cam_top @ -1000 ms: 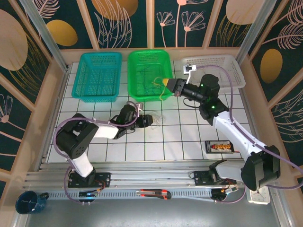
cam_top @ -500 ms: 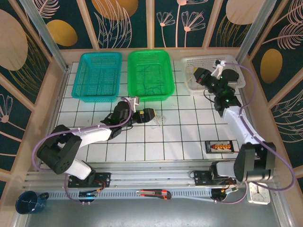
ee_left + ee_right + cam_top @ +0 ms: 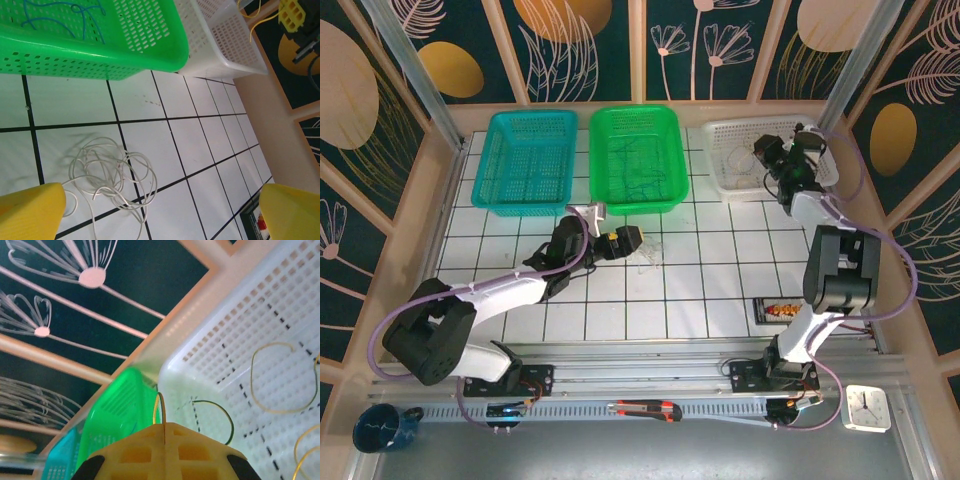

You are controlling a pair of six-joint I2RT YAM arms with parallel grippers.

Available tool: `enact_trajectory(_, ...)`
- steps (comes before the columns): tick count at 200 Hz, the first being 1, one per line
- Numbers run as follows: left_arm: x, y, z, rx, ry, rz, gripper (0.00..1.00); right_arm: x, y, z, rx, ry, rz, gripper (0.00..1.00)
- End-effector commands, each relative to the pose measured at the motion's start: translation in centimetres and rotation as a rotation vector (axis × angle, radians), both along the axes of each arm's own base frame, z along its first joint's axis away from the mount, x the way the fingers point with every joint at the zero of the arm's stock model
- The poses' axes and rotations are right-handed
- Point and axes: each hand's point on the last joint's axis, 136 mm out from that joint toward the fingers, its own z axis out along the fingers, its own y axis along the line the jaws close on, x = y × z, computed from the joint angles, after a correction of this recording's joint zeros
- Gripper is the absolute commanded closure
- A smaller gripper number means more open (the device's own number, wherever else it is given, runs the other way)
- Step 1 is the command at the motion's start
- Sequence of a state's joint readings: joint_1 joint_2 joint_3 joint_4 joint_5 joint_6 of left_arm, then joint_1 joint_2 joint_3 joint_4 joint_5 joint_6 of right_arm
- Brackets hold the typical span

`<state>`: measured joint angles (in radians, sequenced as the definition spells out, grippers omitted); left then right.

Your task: Untangle the cables

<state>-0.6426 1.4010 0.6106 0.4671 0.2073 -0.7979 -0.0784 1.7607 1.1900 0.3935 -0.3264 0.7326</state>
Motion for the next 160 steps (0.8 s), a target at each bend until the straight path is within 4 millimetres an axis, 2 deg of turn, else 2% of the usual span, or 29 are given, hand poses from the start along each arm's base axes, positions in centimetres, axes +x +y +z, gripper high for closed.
enact_trajectory(1, -0.1, 0.0, 0.7, -0.022, -0.005, 0.008, 0.01, 2.2, -2.0, 1.1, -0.016, -0.033, -0.049, 0.63)
enact_trajectory(7, -0.1, -0.1, 0.8, -0.024, -0.005, 0.008, 0.01, 2.3, -1.9, 1.1, -0.012, -0.037, -0.039, 0.57)
enact_trajectory(16, 0.0, -0.1, 0.9, -0.025, -0.007, 0.011, 0.01, 2.2, -1.9, 1.6, -0.010, -0.051, -0.031, 0.53)
enact_trajectory(53, 0.0, 0.3, 1.1, -0.027, -0.009, 0.029, 0.01, -0.4, 0.1, 4.6, -0.014, -0.127, 0.040, 0.52)
enact_trajectory(84, 0.2, 1.0, 1.1, -0.024, -0.009, 0.070, 0.01, -3.8, 3.6, 5.0, -0.020, -0.139, 0.127, 0.53)
enact_trajectory(106, 0.5, 2.1, 1.1, -0.030, -0.007, 0.127, 0.01, -6.5, 7.1, 3.6, -0.038, -0.114, 0.205, 0.52)
enact_trajectory(119, 0.6, 2.9, 1.2, -0.043, -0.003, 0.161, 0.01, -8.4, 10.1, 2.7, -0.064, -0.098, 0.271, 0.53)
enact_trajectory(160, 1.0, 5.1, 1.1, -0.154, 0.058, 0.200, 0.01, -14.7, 19.0, -2.7, -0.224, -0.001, 0.465, 0.53)
